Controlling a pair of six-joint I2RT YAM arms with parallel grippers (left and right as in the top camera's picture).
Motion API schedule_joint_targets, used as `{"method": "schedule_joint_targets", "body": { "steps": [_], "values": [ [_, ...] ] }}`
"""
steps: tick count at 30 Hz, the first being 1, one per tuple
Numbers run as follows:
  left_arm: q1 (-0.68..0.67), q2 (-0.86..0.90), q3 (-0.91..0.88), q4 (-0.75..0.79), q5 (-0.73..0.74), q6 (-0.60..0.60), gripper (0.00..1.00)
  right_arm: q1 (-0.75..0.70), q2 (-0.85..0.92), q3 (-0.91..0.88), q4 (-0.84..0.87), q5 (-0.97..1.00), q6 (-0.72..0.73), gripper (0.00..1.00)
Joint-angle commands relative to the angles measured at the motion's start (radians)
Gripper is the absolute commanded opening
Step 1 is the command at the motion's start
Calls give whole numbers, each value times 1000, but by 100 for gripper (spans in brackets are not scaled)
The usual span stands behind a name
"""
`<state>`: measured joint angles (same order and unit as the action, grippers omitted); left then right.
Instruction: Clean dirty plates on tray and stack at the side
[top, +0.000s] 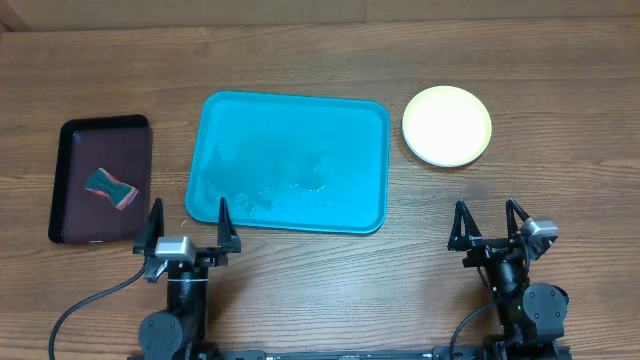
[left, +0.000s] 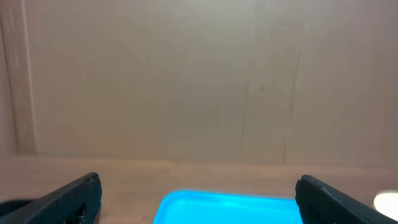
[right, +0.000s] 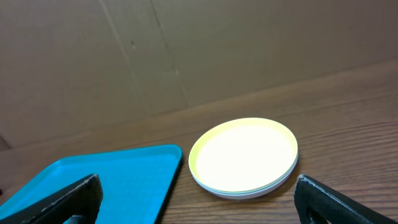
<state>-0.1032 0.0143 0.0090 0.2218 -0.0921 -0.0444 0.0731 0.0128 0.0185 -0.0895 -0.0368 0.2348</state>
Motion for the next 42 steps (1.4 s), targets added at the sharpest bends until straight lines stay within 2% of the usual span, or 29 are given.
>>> {"method": "schedule_joint_targets", "body": {
  "steps": [1, 6, 23, 32, 42],
  "values": [
    [7, -11, -5, -84, -31, 0, 99, 5, -10, -11, 8, 10, -6, 100],
    [7, -11, -5, -292, -31, -15, 100, 5, -10, -11, 8, 10, -6, 100],
    [8, -11, -5, -292, -26, -14, 100, 5, -10, -11, 8, 10, -6, 100],
    [145, -11, -3, -299, 41, -15, 100, 5, -10, -11, 8, 10, -6, 100],
    [155, -11, -3, -299, 33, -15, 100, 5, -10, -11, 8, 10, -6, 100]
  ]
}}
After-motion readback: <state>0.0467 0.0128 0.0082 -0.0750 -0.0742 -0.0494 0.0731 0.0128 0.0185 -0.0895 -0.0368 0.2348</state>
